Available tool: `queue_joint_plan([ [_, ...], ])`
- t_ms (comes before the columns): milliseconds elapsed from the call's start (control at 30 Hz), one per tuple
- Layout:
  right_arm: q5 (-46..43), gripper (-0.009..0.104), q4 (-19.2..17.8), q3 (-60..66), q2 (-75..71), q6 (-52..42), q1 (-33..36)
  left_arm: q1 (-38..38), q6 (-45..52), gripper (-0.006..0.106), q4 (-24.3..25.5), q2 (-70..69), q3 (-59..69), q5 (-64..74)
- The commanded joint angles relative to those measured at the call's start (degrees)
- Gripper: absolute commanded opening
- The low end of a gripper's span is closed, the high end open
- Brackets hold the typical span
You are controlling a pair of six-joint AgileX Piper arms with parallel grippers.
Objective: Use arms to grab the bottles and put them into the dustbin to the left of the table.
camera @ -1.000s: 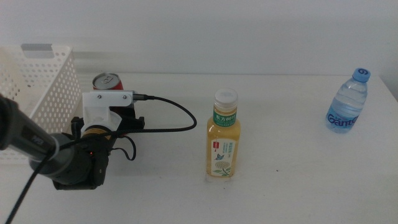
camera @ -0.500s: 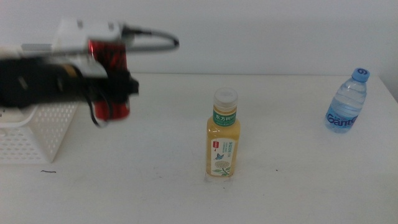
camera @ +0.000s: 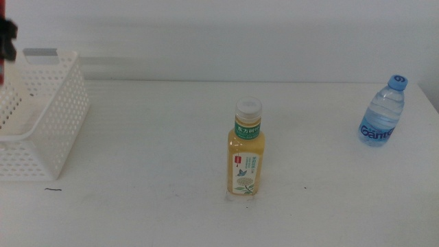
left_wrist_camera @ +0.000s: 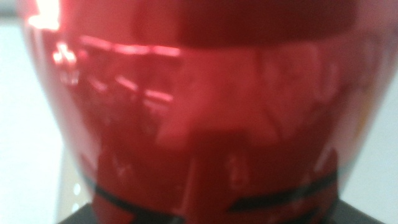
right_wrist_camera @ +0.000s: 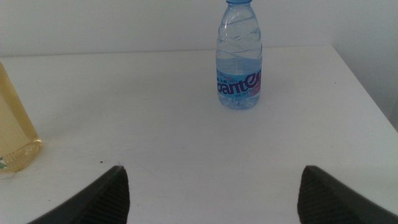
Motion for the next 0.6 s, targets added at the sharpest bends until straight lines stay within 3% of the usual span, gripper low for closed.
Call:
queue_joint_plan([
  [0, -0.6, 0.082, -0.4, 0.2, -0.2, -0.2, -0.5, 1.7, 0.8, -0.001, -0.6, 3.6, -1.3, 0.4],
  [200, -0.6, 0.082, -0.4, 0.2, -0.2, -0.2, -0.5, 2.5, 2.7, 0.0, 0.0, 12.7, -1.3, -1.7],
  [300, -0.6, 0.082, -0.4, 0.2, -0.2, -0.2, -0.5, 2.5, 2.5, 0.012, 0.1, 15.7, -1.3, -4.4],
  [400, -0.6, 0.082, -0.4, 0.2, -0.2, -0.2, -0.5, 2.5, 2.2, 0.038, 0.2, 18.3, -1.3, -6.1],
  [567, -0.6, 0.082, -0.4, 0.2, -0.2, -0.2, -0.5, 2.5, 2.5, 0.094, 1.8, 20.1, -1.3, -6.0],
])
